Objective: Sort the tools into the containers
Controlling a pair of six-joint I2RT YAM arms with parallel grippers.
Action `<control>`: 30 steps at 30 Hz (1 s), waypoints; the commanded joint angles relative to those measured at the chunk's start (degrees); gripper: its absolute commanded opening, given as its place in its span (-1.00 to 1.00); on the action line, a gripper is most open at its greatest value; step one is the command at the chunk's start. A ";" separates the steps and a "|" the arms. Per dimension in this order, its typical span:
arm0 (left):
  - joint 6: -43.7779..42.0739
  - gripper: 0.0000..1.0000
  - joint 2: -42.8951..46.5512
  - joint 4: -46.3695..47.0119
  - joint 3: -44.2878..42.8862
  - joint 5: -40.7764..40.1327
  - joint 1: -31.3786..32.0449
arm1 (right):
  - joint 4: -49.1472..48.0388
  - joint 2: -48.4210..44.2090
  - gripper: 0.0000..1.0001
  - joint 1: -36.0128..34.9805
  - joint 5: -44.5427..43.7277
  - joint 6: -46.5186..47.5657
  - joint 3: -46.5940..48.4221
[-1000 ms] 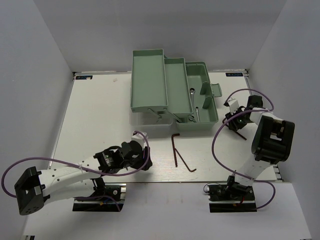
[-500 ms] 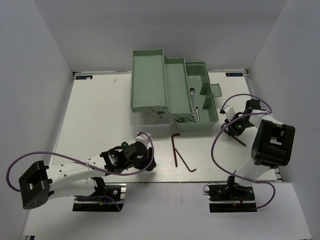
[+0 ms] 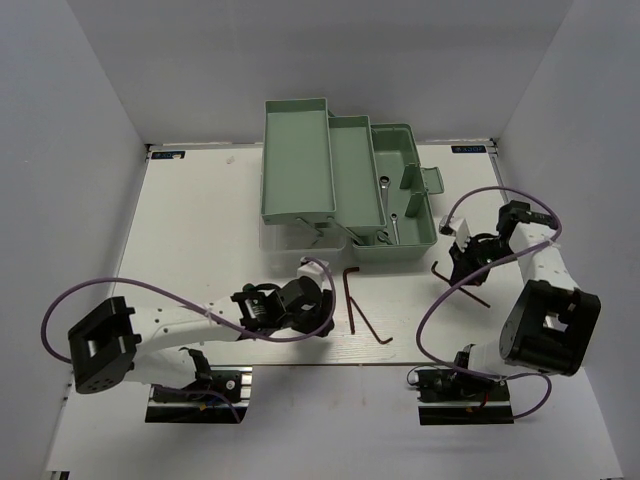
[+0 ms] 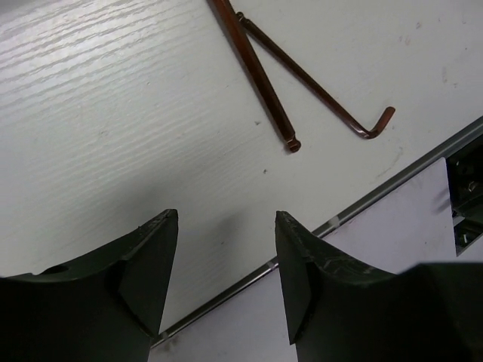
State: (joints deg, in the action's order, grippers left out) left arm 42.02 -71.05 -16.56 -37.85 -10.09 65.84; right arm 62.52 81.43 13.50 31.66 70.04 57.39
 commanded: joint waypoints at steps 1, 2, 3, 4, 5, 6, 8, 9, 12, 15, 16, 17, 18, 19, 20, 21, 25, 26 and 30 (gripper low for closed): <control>-0.18 0.30 -2.86 2.23 -3.46 -1.51 0.95 | 11.63 -3.46 -1.00 -0.05 7.44 4.22 4.83; -0.18 0.30 -3.74 3.10 -3.46 -1.51 0.95 | 12.96 -3.73 -1.00 -0.05 8.41 5.79 6.15; -0.18 0.30 -5.40 3.63 -4.07 -1.51 1.47 | 15.76 -4.08 -1.00 -0.05 11.12 6.33 7.55; -0.18 0.30 -6.20 4.16 -4.08 -1.51 1.48 | 16.48 -4.87 -1.00 -0.40 11.93 6.86 8.26; -0.18 0.30 -7.08 5.03 -4.69 -1.51 1.48 | 16.93 -5.22 -1.00 -0.66 13.24 6.43 9.84; -0.18 0.30 -7.96 5.04 -4.69 -1.51 1.48 | 16.84 -5.40 -1.00 -0.93 14.82 4.42 10.72; 1.04 0.30 -10.51 6.36 -5.31 -1.51 2.01 | 14.56 -4.97 -1.00 -2.94 16.23 0.99 15.11; 1.05 0.30 -11.30 6.88 -5.31 -1.51 2.01 | 13.34 -4.18 -1.00 -4.34 17.98 -4.16 16.60; 2.10 0.30 -13.76 8.72 -5.92 -2.04 2.01 | 8.77 -0.31 -1.00 -9.25 20.10 -15.47 24.69; 2.10 0.30 -14.30 9.88 -7.07 -3.35 2.01 | -1.06 3.55 -1.00 -15.32 18.97 -30.02 32.77; 2.10 0.30 -14.99 9.88 -7.76 -4.40 2.01 | -7.44 4.35 -1.00 -19.08 16.62 -32.57 35.31; 2.71 0.30 -15.00 9.88 -8.29 -5.11 2.53 | -9.15 7.22 -1.00 -20.25 15.46 -38.52 37.86; 2.72 0.30 -15.00 9.88 -9.08 -6.08 2.53 | -10.91 8.12 -1.00 -21.31 13.71 -43.45 39.28; 2.72 0.30 -15.52 9.88 -9.61 -6.69 2.53 | -14.50 10.48 -1.00 -22.28 12.82 -49.07 40.60; 3.24 0.30 -15.53 9.27 -10.49 -7.57 2.53 | -16.62 13.29 -1.00 -25.51 12.12 -51.56 45.92; 3.77 0.30 -15.53 9.26 -10.49 -8.80 2.53 | -17.51 14.80 -1.00 -26.49 10.11 -59.41 47.97; 6.58 0.30 -15.53 8.47 -11.81 -13.11 2.53 | -25.33 23.33 -1.00 -30.98 1.60 -73.13 56.26; 7.63 0.30 -15.53 7.86 -11.81 -14.25 2.53 | -30.91 23.25 -1.00 -32.21 -0.53 -74.68 54.87; 13.51 0.30 -15.53 7.24 -10.41 -18.47 2.53 | -39.98 24.65 -1.00 -33.27 -7.19 -88.39 50.99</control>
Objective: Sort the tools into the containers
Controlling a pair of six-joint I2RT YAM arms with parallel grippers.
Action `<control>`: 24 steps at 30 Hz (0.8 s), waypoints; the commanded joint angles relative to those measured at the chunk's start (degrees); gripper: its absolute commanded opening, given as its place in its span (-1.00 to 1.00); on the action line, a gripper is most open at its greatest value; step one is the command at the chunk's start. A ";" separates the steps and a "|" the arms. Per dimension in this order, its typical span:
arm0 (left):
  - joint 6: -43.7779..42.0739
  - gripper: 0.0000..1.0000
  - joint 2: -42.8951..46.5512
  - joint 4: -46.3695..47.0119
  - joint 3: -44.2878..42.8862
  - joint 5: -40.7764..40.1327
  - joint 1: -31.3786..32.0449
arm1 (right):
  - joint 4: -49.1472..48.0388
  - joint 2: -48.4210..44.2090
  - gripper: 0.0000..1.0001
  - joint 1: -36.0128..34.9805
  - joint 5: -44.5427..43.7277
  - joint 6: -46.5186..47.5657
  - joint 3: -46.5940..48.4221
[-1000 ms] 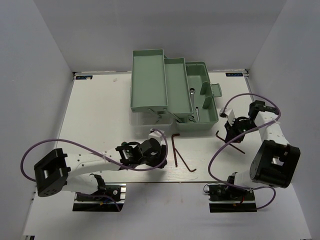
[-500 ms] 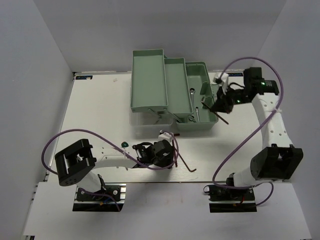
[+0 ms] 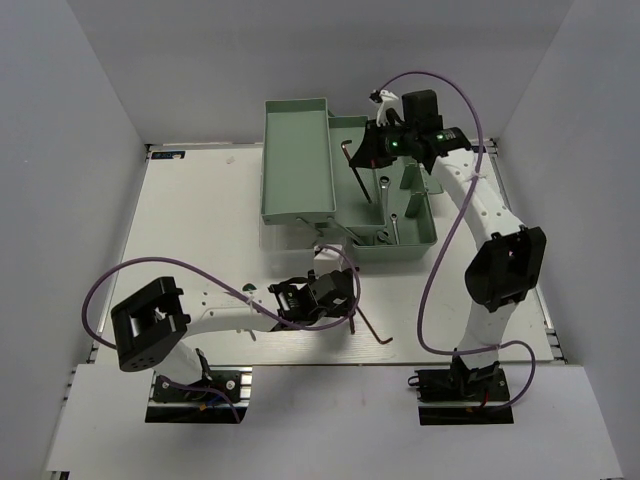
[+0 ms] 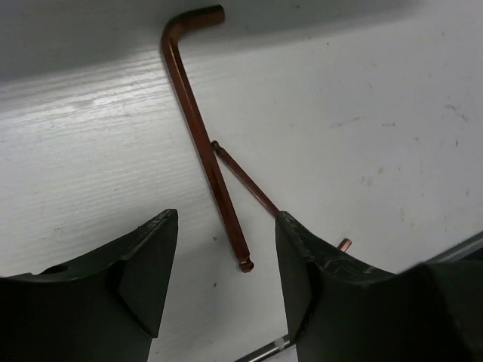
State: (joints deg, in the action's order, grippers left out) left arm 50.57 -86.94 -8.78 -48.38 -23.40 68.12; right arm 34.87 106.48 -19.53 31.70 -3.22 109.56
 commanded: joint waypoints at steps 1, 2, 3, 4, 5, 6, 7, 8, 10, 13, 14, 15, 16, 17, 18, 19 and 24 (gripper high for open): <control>4.98 0.30 0.36 0.07 0.65 -5.69 0.26 | -12.81 0.65 -1.00 -0.68 -8.31 -18.10 -1.36; 5.85 0.30 0.36 0.07 0.66 -6.22 0.26 | -13.51 1.88 -1.00 -0.86 -8.93 -19.44 -1.10; 6.38 0.30 -0.25 0.07 0.66 -6.92 0.26 | -14.04 2.24 -1.00 -1.30 -10.68 -19.54 -1.01; 6.39 0.30 -0.95 0.07 0.66 -6.92 0.26 | -13.96 3.20 -1.00 -1.56 -12.00 -19.54 -0.93; 6.39 0.30 -0.95 0.07 -0.13 -7.45 0.26 | -14.04 3.39 -1.00 -1.65 -12.80 -18.67 -1.19; 6.39 0.30 -1.82 0.07 -0.14 -8.06 0.26 | -13.96 3.74 -1.00 -1.83 -13.94 -18.66 -1.28; 6.39 0.30 -2.36 0.60 -1.44 -8.07 0.26 | -12.82 4.78 -1.00 -1.65 -13.43 -17.96 -0.93; 6.39 0.30 -3.67 0.60 -2.15 -8.07 0.26 | -12.29 5.23 -0.87 -1.57 -13.51 -16.91 -0.58; 6.39 0.30 -5.60 -1.76 -4.95 -9.56 0.26 | -10.72 6.02 -0.54 -1.30 -11.41 -14.81 -0.75; 7.09 0.30 -10.08 -5.45 -9.44 -10.35 0.26 | -9.91 6.46 -0.26 -1.13 -7.98 -13.65 -2.14; 7.09 0.30 -11.05 -6.07 -10.32 -10.35 -0.26 | -9.82 6.03 -0.14 -1.13 -7.45 -13.48 -2.42; 7.70 0.30 -12.02 -6.08 -11.72 -10.35 -0.27 | -10.00 5.50 -0.08 -1.04 -5.01 -13.21 -2.59; 7.71 0.30 -13.51 -6.60 -12.35 -10.35 -0.27 | -9.83 5.15 -0.01 -0.86 -4.64 -13.30 -3.20; 7.71 0.30 -14.04 -6.61 -12.35 -10.35 -0.79 | -9.74 4.01 0.07 -0.86 -4.20 -13.04 -3.21; 7.71 0.27 -14.05 -6.61 -13.14 -10.35 -0.79 | -9.47 3.31 0.11 -0.60 -2.45 -12.34 -3.30; 7.71 0.27 -14.75 -6.61 -13.75 -10.35 -0.79 | -9.21 2.69 0.11 -0.60 -1.91 -11.98 -3.47; 7.71 0.20 -18.17 -12.04 -17.69 -12.99 -1.32 | -6.22 -7.57 -0.22 1.95 -5.16 -6.71 -11.10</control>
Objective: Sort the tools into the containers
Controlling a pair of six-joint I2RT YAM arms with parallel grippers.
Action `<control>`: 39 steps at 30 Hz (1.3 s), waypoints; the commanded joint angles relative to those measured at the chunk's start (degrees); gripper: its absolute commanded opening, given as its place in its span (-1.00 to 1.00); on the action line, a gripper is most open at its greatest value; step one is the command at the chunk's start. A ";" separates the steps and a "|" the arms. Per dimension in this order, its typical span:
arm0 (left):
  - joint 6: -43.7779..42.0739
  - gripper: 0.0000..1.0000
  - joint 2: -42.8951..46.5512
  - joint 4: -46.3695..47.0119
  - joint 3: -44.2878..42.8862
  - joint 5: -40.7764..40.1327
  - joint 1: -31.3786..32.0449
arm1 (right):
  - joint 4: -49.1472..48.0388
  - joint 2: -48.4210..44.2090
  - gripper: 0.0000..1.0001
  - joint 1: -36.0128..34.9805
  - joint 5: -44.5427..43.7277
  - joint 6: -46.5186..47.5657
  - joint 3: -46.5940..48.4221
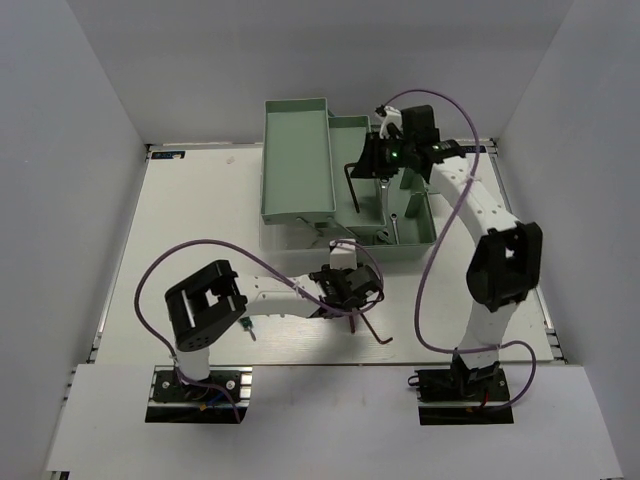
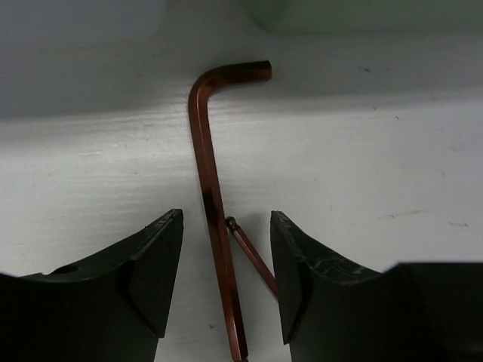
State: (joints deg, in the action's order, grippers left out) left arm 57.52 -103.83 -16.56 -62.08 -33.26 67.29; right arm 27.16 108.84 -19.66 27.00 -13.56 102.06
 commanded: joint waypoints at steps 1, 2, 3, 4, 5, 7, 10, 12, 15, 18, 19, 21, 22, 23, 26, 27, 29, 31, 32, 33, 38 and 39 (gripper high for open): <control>0.75 0.20 -2.16 -5.49 -4.88 -3.91 -0.49 | -0.16 -13.61 -0.25 2.69 -0.72 4.15 -5.97; 0.75 0.17 -2.95 -6.46 -5.76 -4.44 -0.49 | -1.22 -15.56 -0.28 4.09 -0.90 4.07 -8.35; 0.75 0.17 -3.65 -7.08 -6.90 -4.45 -0.49 | -3.67 -17.41 -0.28 5.50 -1.16 4.51 -16.03; 0.75 0.15 -4.96 -7.09 -6.91 -4.97 -0.49 | -4.21 -22.74 -0.28 6.55 -1.51 5.90 -18.19; 0.75 0.13 -5.59 -7.09 -7.52 -4.98 -1.01 | -4.22 -24.27 -0.28 7.00 -2.04 6.18 -21.69; 0.75 0.08 -7.25 -7.96 -9.19 -4.98 -1.02 | -4.13 -29.52 -0.28 9.55 -1.95 6.88 -27.07; 1.89 0.03 -10.51 -9.98 -11.13 -4.98 -1.02 | -3.69 -34.81 -0.28 12.36 -0.73 7.76 -32.34; 2.42 -0.04 -11.74 -9.99 -11.13 -4.98 -1.02 | -2.47 -37.28 -0.28 14.11 0.33 8.55 -34.90; 3.21 -0.37 -11.74 -10.51 -10.60 -4.98 -1.02 | -1.06 -39.66 -0.28 15.79 1.47 8.64 -36.75; 3.74 -0.68 -11.74 -11.21 -9.46 -4.98 -1.02 | -0.53 -41.25 -0.28 17.99 2.79 8.55 -38.42; 4.35 -0.73 -11.14 -11.22 -8.85 -4.98 -0.41 | -0.09 -41.34 -0.28 19.12 2.96 8.38 -38.69; 4.97 -0.90 -10.60 -11.92 -7.36 -4.46 0.21 | 0.44 -42.48 -0.23 18.96 4.10 8.11 -39.30; 5.58 -0.94 -9.91 -11.92 -5.70 -4.45 0.21 | 0.79 -43.09 -0.18 21.13 4.63 8.55 -39.66; 5.59 -1.00 -8.77 -11.40 -4.64 -3.49 0.21 | 1.58 -43.53 -0.01 21.59 4.81 8.73 -40.44; 5.59 -1.00 -6.31 -10.08 -0.42 -1.99 0.82 | 4.56 -44.85 0.54 22.73 6.31 11.62 -41.24; 5.59 -1.00 -4.03 -10.07 0.46 -1.99 0.83 | 6.31 -45.55 0.69 23.08 7.09 13.28 -41.33; 5.59 -1.00 -1.21 -10.60 1.70 -2.51 1.62 | 8.69 -46.34 0.79 23.70 7.97 16.02 -42.03; 4.02 -1.00 1.77 -10.60 2.32 -3.13 3.11 | 9.66 -48.19 0.80 23.97 9.90 19.78 -43.26; 2.35 -1.00 5.01 -9.99 3.02 -3.13 3.11 | 10.28 -48.98 0.80 24.05 10.00 21.28 -43.61; -2.10 -1.00 6.61 -6.94 3.02 -2.61 3.72 | 10.81 -49.16 0.76 24.23 10.61 21.82 -44.92; -12.68 -1.00 12.24 -3.31 0.39 1.78 4.87 | 11.78 -49.60 0.68 24.76 11.05 23.75 -47.65; -13.65 -1.00 12.25 -3.31 -0.48 2.66 4.87 | 11.87 -49.51 0.66 24.84 11.23 23.76 -47.83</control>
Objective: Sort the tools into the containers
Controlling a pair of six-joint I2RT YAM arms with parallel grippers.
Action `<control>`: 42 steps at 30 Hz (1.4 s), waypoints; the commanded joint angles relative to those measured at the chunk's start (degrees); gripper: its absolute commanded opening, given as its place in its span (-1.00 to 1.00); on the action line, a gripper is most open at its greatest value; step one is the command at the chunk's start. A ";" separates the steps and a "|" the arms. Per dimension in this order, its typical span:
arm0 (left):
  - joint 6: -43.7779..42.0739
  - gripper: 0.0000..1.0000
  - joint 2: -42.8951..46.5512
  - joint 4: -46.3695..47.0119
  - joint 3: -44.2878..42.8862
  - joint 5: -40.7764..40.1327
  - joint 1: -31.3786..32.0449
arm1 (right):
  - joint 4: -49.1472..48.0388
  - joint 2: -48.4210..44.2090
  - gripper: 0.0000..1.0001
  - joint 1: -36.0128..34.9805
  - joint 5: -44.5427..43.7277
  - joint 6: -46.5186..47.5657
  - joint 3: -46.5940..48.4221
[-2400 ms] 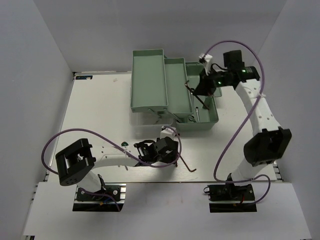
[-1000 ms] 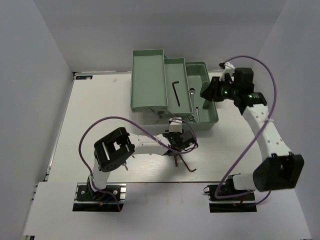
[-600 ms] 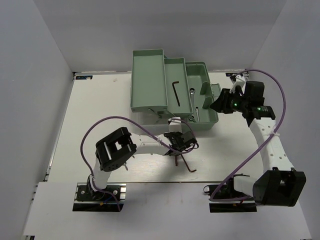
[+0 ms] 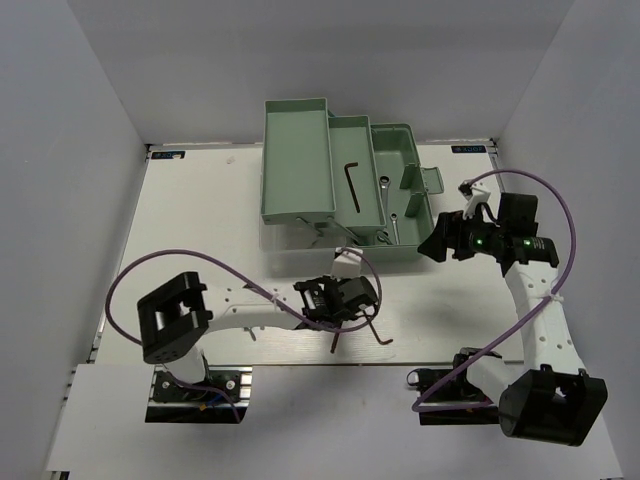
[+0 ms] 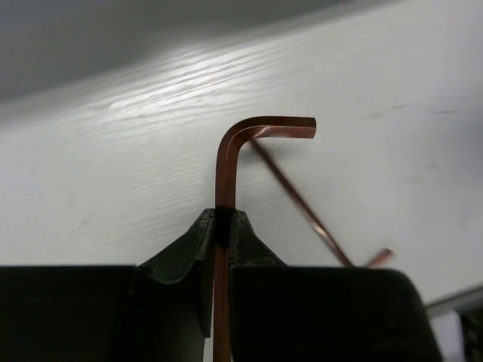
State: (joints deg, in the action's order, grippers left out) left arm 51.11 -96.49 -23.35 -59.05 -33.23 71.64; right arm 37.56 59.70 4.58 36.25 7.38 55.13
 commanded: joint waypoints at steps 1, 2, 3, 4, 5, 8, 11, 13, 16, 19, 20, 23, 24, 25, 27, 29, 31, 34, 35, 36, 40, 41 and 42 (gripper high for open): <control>-9.69 -1.00 6.65 4.01 -4.66 3.43 0.52 | 1.46 -0.55 0.66 0.87 2.24 3.08 -1.34; -10.67 -1.00 7.45 4.02 -4.67 4.22 1.04 | 1.72 -0.38 0.58 0.87 2.42 3.87 -1.69; -11.47 -1.00 8.32 4.54 -5.46 4.75 1.05 | 1.90 -0.46 0.51 0.78 2.86 4.57 -1.87; -12.87 -1.00 9.20 4.55 -6.42 4.76 1.05 | 3.03 0.06 0.39 1.13 2.95 5.88 -2.13; -12.88 -1.00 10.95 4.02 -7.13 4.06 1.05 | 3.57 0.06 0.00 0.96 2.95 6.76 -2.31; -15.68 -1.00 13.25 4.02 -9.59 1.61 1.05 | 5.77 -0.20 -1.00 1.40 3.83 12.04 -3.63; -20.32 -1.00 13.78 6.64 -12.40 0.20 -0.18 | 7.00 -1.08 -1.00 1.75 4.88 16.87 -6.17; -22.80 -1.00 11.78 7.18 -16.70 -0.43 -0.71 | 7.09 -1.78 -1.00 1.66 6.11 19.25 -7.75; -27.02 -1.00 8.08 8.49 -23.82 -3.76 -1.85 | 7.79 -0.91 -1.00 1.84 6.29 20.57 -9.25; -30.36 -1.00 2.29 8.50 -32.07 -7.71 -4.57 | 8.93 0.59 -1.00 1.84 7.69 21.88 -9.61; -31.15 -1.00 0.35 7.28 -34.79 -9.99 -5.36 | 9.02 0.85 -1.00 1.84 8.83 22.50 -9.95; -34.32 -1.00 -7.21 4.55 -44.47 -11.24 -8.79 | 9.81 1.38 -0.79 1.57 10.42 22.77 -10.57; -35.54 -1.00 -8.88 4.02 -47.97 -11.24 -9.84 | 9.90 1.47 -0.62 1.49 10.33 23.03 -10.92; -35.56 -1.00 -11.76 2.97 -49.57 -11.24 -12.02 | 9.90 1.56 -0.34 1.40 9.90 23.64 -11.27; -35.56 -1.00 -14.51 1.48 -53.35 -10.01 -14.32 | 9.90 0.95 -0.10 1.22 9.89 25.48 -12.58; -36.61 -1.00 -18.36 1.47 -56.33 -8.17 -17.39 | 9.20 -0.37 0.36 0.96 9.71 26.80 -13.38; -37.22 -1.00 -20.83 0.60 -58.89 -7.64 -18.98 | 7.53 -1.25 0.64 0.17 9.19 26.81 -14.96; -38.45 -1.00 -25.23 0.07 -64.51 -5.27 -21.62 | 6.12 -2.40 0.73 -1.15 9.10 27.43 -16.02; -38.46 -1.00 -26.29 -0.63 -68.27 -4.39 -22.24 | 5.42 -2.22 0.73 -1.41 9.36 27.25 -16.20; -39.24 -1.00 -27.51 -0.64 -70.05 -4.38 -22.94 | 5.24 -1.96 0.73 -1.85 9.45 27.25 -16.11; -39.77 -0.97 -31.13 -1.96 -75.86 -2.37 -24.35 | 2.17 1.37 0.35 -8.32 8.76 25.41 -16.29; -39.77 -0.90 -31.65 -1.96 -75.87 -2.36 -24.96 | 0.60 2.16 0.27 -9.49 8.05 25.06 -16.37; -39.77 -0.59 -31.66 -1.96 -75.87 -1.84 -25.49 | 0.15 4.61 0.18 -11.59 6.92 23.23 -16.20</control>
State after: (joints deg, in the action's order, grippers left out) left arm 12.45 -130.91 -25.93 -131.02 -36.95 46.74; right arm 41.74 61.28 -3.03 43.79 32.69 39.18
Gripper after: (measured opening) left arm 0.187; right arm 0.607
